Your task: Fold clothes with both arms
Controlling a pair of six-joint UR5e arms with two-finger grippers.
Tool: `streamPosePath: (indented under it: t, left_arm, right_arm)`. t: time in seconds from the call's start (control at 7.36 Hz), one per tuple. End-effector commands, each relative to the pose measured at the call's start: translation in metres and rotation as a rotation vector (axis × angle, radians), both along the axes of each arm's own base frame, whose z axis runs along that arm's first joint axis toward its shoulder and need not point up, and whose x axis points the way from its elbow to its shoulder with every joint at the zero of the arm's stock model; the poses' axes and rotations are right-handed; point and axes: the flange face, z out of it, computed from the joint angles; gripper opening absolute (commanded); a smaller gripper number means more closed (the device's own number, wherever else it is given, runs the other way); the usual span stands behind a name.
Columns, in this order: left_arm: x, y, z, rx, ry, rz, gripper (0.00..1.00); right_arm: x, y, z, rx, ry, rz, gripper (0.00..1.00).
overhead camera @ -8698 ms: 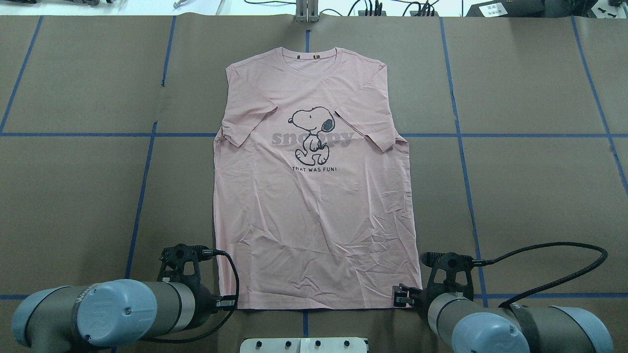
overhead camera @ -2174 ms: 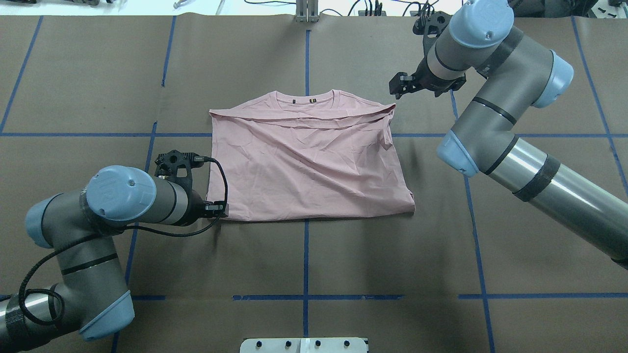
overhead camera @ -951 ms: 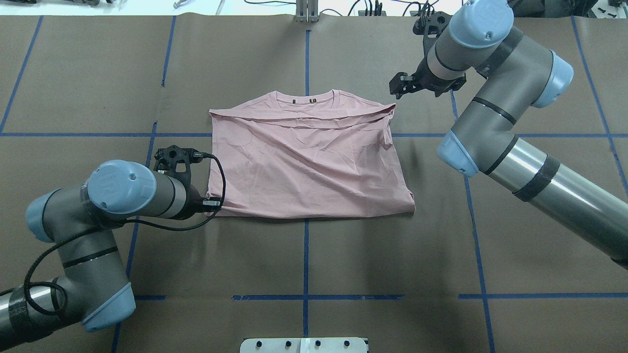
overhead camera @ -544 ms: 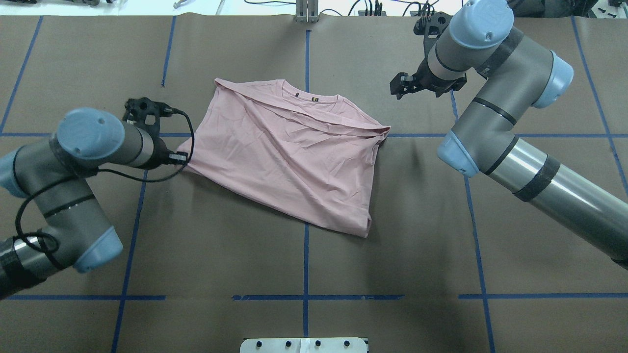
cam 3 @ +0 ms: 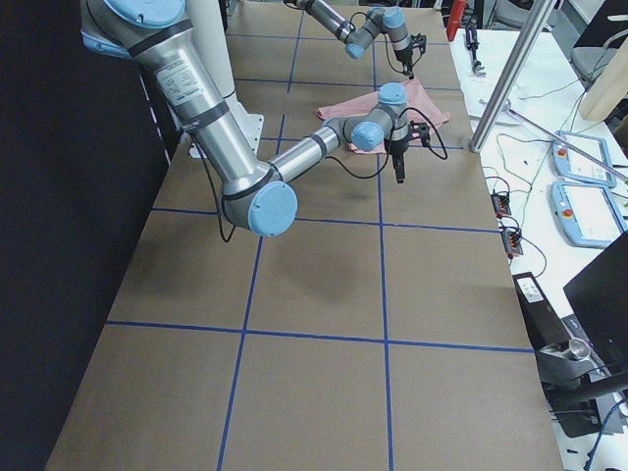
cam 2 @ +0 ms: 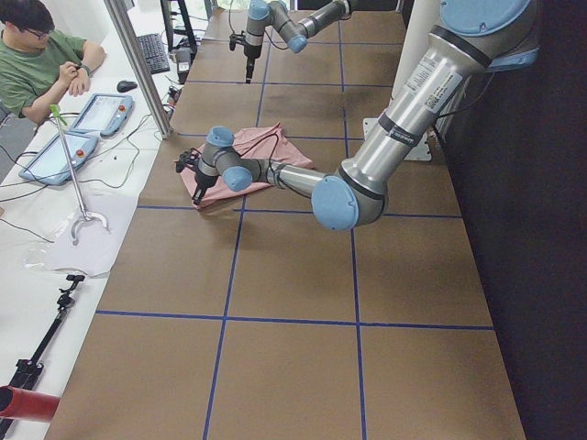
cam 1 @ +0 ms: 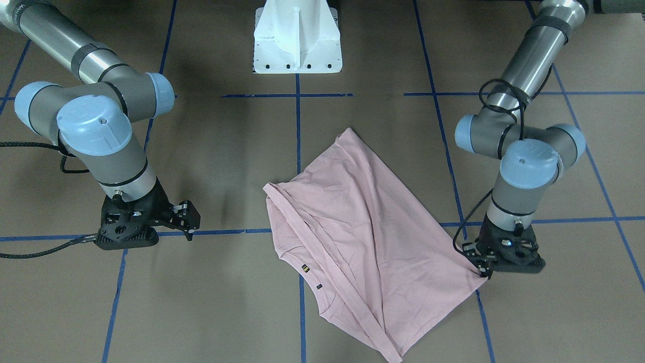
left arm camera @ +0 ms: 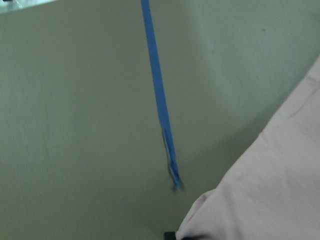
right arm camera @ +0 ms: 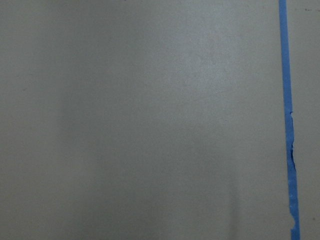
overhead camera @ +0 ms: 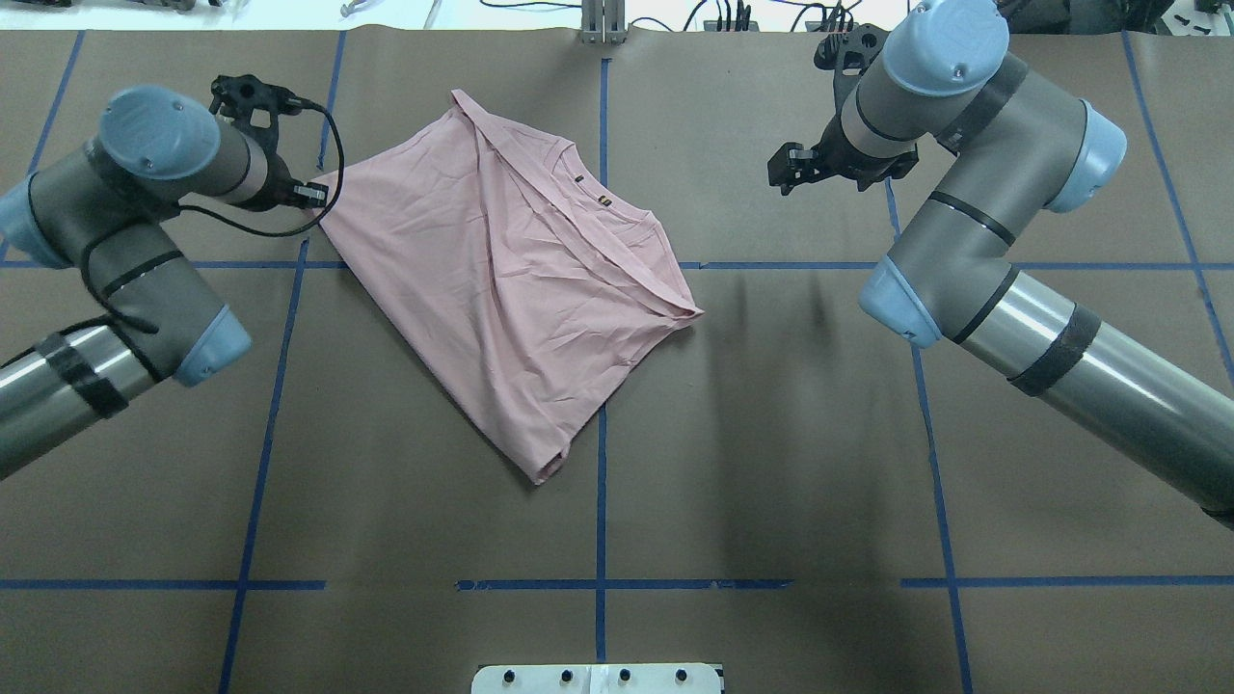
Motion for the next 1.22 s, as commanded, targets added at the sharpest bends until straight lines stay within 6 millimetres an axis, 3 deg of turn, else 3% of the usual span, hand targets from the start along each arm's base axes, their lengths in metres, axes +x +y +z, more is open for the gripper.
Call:
streamPosePath:
  t: [0.0, 0.14, 0.27, 0.54, 0.82, 0.95, 1.09]
  left_arm:
    - [-0.008, -0.011, 0.022, 0.018, -0.021, -0.009, 0.51]
    - [-0.022, 0.000, 0.036, 0.103, -0.024, 0.037, 1.00]
    - [-0.044, -0.006, 0.029, 0.150, -0.013, 0.077, 1.00]
    - [-0.049, 0.003, 0.024, 0.157, 0.025, 0.106, 1.00]
    - [-0.049, 0.004, 0.022, 0.159, 0.030, 0.105, 1.00]
    - [-0.049, 0.004, 0.022, 0.157, 0.033, 0.102, 1.00]
    - [-0.049, 0.004, 0.022, 0.156, 0.034, 0.101, 1.00]
  right_arm:
    - [-0.001, 0.001, 0.000, -0.008, -0.003, 0.006, 1.00]
    - [-0.008, 0.003, -0.006, -0.016, -0.013, 0.011, 1.00]
    - [-0.024, 0.008, -0.022, -0.048, -0.044, 0.039, 1.00]
    - [-0.081, 0.021, -0.080, -0.113, -0.131, 0.167, 0.76]
    - [-0.165, 0.034, -0.115, -0.134, -0.188, 0.266, 0.66]
    - [-0.192, 0.036, -0.128, -0.146, -0.180, 0.286, 0.59]
    - [-0.210, 0.037, -0.128, -0.143, -0.156, 0.286, 0.59]
